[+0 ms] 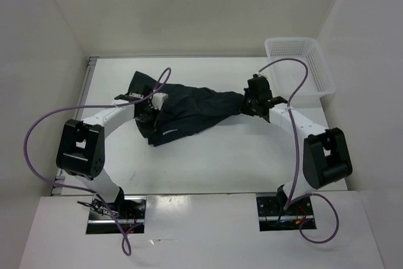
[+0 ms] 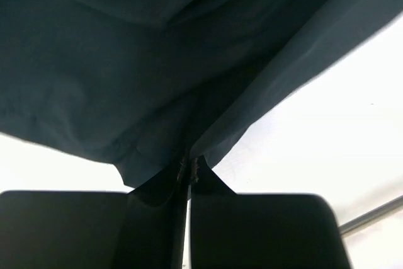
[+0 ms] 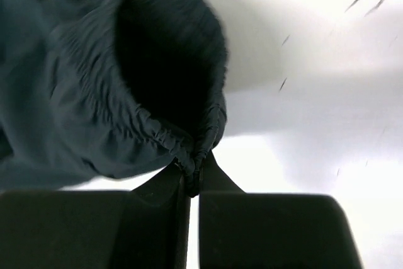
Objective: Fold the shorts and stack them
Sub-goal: Flatten the shorts out
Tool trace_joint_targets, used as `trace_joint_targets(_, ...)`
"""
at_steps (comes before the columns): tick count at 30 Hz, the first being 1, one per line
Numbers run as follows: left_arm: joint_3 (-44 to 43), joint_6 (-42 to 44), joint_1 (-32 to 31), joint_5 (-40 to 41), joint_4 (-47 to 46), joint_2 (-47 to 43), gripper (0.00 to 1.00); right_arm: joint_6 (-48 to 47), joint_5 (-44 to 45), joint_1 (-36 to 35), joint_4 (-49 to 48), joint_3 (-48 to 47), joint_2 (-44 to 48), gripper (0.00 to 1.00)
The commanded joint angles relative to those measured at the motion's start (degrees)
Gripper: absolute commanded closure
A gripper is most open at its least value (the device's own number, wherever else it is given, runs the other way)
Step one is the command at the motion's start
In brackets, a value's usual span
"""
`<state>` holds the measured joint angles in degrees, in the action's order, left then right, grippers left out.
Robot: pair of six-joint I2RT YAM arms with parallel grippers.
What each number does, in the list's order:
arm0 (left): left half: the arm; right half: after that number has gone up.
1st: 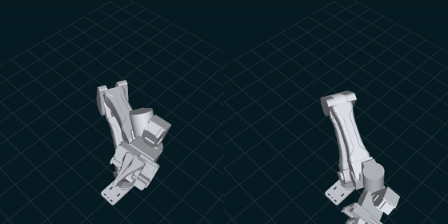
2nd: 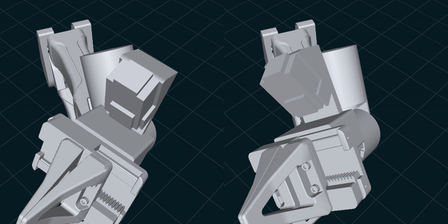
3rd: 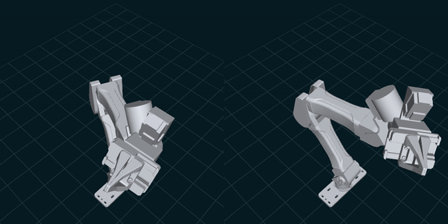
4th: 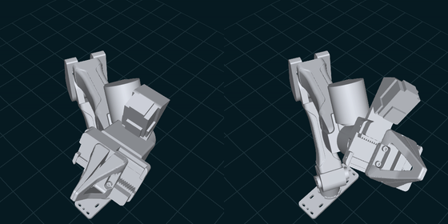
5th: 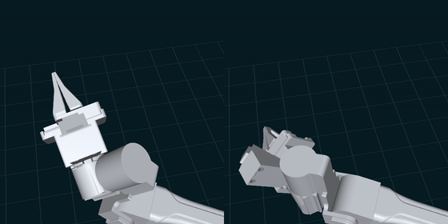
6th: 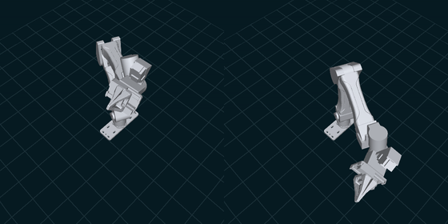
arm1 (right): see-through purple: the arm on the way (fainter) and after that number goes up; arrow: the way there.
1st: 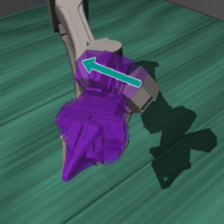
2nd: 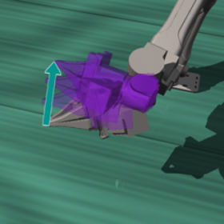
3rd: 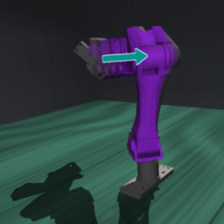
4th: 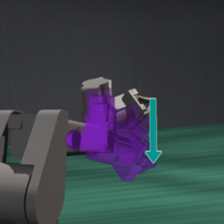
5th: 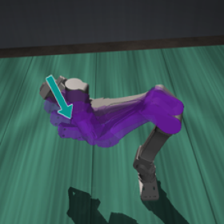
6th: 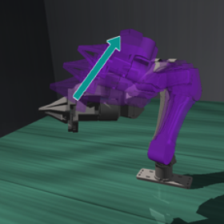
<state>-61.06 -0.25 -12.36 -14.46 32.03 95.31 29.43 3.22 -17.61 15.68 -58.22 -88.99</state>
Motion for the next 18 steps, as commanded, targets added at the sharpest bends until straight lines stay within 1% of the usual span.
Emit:
trace_joint_targets(1,0.68,0.25,-0.74,5.22,1.72,-2.92,1.00,-1.22,1.52,-3.48,5.75,2.66,4.52,0.97)
trace_joint_targets(2,1.29,0.25,-1.69,6.19,2.85,-3.54,1.00,-1.22,0.39,-4.01,5.76,3.63,5.05,0.83)
trace_joint_targets(3,2.25,0.25,-2.66,7.50,4.34,-4.33,1.00,-1.22,-0.14,-4.02,6.37,4.16,5.58,0.47)
trace_joint_targets(4,3.30,0.25,-6.58,12.13,4.88,-6.25,1.00,-1.22,-0.15,-4.02,7.34,4.16,6.37,0.40)
trace_joint_targets(5,4.79,0.25,-8.89,14.61,5.58,-7.58,1.00,-1.22,-0.15,-4.02,8.13,4.16,6.90,0.34)
trace_joint_targets(6,7.77,0.25,-11.17,16.37,7.76,-8.98,0.97,-2.09,-0.15,-4.02,9.27,4.16,7.42,0.27)
trace_joint_targets(7,9.19,0.25,-14.50,17.35,8.74,-11.96,0.94,-2.10,-0.15,-4.02,9.28,3.64,9.17,0.26)
trace_joint_targets(8,10.33,0.25,-15.67,17.36,11.01,-13.38,0.91,-2.62,-0.15,-4.02,9.28,3.64,10.23,0.22)
trace_joint_targets(9,11.04,0.25,-16.46,15.88,12.34,-15.31,0.86,-2.62,-0.76,-4.02,8.58,3.64,11.37,0.20)
trace_joint_targets(10,11.57,0.25,-17.16,13.08,13.66,-15.33,0.75,-2.62,-0.76,-4.02,7.88,4.24,12.51,0.20)
trace_joint_targets(11,12.27,0.25,-17.17,11.83,14.63,-15.94,0.69,-2.62,-0.76,-4.02,7.18,4.77,14.09,0.18)
trace_joint_targets(12,12.28,0.25,-17.17,11.04,14.64,-15.94,0.68,-1.93,-0.76,-4.02,6.47,5.30,14.11,0.18)
trace_joint_targets(13,13.06,0.25,-17.17,10.51,14.64,-15.94,0.62,-1.40,-0.76,-4.02,5.94,6.09,14.11,0.18)
trace_joint_targets(15,13.07,0.25,-17.17,10.50,13.76,-15.25,0.55,-0.61,-0.15,-4.02,5.32,6.10,12.18,0.18)
trace_joint_targets(17,13.07,0.25,-17.69,10.50,13.06,-14.71,0.53,0.19,1.51,-4.02,4.54,6.62,9.90,0.18)
trace_joint_targets(18,12.46,0.25,-17.70,10.50,13.06,-14.19,0.47,0.88,2.39,-4.02,4.53,6.62,7.28,0.18)
